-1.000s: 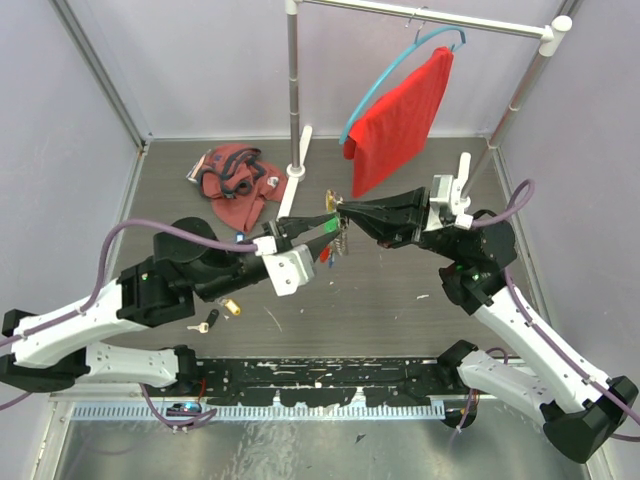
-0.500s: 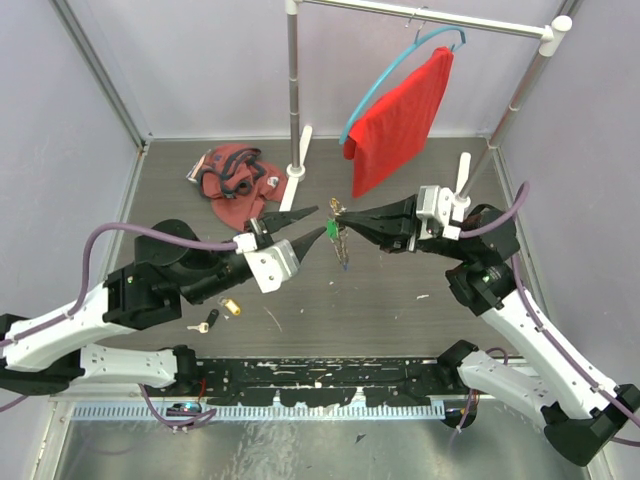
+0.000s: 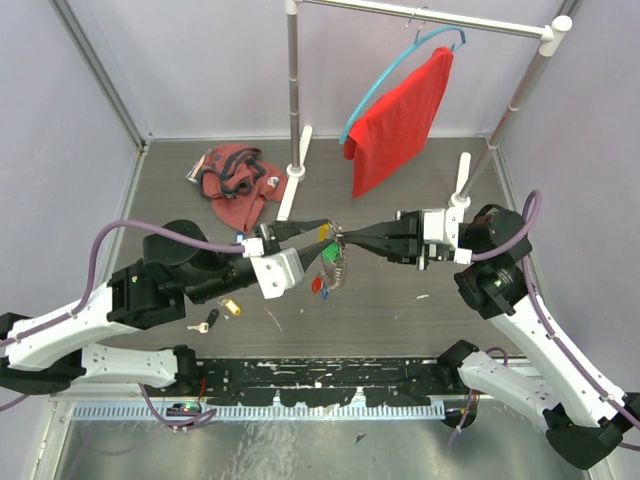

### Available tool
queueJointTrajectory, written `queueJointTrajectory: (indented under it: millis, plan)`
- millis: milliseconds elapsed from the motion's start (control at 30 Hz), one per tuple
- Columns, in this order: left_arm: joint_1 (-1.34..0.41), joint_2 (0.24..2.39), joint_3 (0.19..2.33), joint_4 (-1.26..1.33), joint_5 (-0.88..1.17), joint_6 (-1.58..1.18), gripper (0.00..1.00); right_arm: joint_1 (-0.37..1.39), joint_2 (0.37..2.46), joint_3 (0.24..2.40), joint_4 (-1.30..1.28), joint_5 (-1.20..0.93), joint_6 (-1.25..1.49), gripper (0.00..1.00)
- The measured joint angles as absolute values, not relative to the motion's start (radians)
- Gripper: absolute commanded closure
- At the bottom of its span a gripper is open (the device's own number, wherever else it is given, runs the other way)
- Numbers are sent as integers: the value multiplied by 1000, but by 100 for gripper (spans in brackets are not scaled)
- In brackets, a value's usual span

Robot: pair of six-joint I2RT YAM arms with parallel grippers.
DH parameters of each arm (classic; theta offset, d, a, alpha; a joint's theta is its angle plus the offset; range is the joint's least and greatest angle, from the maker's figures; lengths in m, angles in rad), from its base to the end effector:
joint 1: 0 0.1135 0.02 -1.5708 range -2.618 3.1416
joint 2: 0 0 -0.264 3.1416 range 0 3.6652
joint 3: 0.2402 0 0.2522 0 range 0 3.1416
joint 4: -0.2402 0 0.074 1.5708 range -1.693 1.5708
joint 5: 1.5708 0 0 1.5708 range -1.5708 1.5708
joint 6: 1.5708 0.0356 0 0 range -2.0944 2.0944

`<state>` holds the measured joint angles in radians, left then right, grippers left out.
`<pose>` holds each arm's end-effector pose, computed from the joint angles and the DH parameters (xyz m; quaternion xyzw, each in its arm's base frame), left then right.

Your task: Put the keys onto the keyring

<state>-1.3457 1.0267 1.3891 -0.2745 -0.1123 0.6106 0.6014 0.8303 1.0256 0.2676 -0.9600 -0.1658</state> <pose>0.0485 -0.1941 0.4919 0.5362 0.4110 -0.2292 0.7008 0.1113 0.1118 0.4569 -0.5388 0.2857 0.4002 0.6840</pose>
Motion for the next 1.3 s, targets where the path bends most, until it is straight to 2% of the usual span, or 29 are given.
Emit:
queueJointTrajectory:
  millis: [133,533,700,900,1067,1300]
  plan:
    - [-1346,1026,1389,-274,-103,601,67,601,828,1027,258,-980,-180,99]
    - [-1346,1037,1389,-304,-59,593,67,601,813,1028,252,-992,-187,99]
    - [-1346,1042,1390,-307,-57,590,76,601,811,1029,252,-998,-189,99]
    - [-1346,1045,1390,-308,-49,589,83,601,812,1031,238,-1010,-198,99]
    - [-1346,1049,1390,-308,-44,588,78,601,812,1038,222,-1016,-208,99]
    - [-1346,1051,1390,-313,-43,586,78,601,818,1046,206,-1034,-213,99]
